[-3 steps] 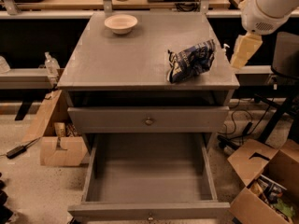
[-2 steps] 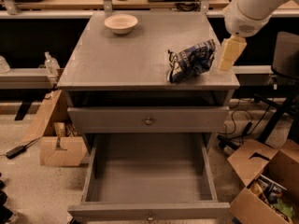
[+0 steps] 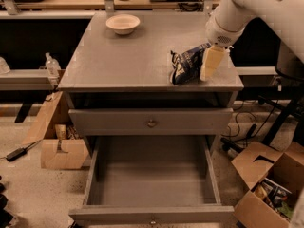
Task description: Place blue chip bag into middle drawer
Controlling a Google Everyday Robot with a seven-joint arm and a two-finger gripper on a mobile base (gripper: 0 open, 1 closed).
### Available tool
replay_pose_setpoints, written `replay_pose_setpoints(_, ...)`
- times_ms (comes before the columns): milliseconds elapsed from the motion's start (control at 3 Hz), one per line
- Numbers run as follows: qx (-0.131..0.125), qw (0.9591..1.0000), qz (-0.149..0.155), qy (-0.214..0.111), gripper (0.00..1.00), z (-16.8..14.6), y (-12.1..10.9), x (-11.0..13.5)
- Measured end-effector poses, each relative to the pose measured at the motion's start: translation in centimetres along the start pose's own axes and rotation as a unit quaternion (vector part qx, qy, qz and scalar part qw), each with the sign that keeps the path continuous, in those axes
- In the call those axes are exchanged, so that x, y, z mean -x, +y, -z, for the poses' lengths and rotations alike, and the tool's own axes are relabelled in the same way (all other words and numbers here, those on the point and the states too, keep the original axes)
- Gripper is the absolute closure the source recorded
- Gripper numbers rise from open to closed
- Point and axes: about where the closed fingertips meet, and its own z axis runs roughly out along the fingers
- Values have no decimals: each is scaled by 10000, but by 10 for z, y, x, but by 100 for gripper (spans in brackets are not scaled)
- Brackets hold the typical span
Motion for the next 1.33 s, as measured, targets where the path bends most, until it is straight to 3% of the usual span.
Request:
replay_pose_setpoints(333,-103,9999,-2,81,18,-24,-15,-1)
replay_pose_setpoints(1000,62,9999,-85,51,81,-65,-13,-1)
replay_pose_setpoints(1333,78,9999,-80,54,100,-67,-12,-1)
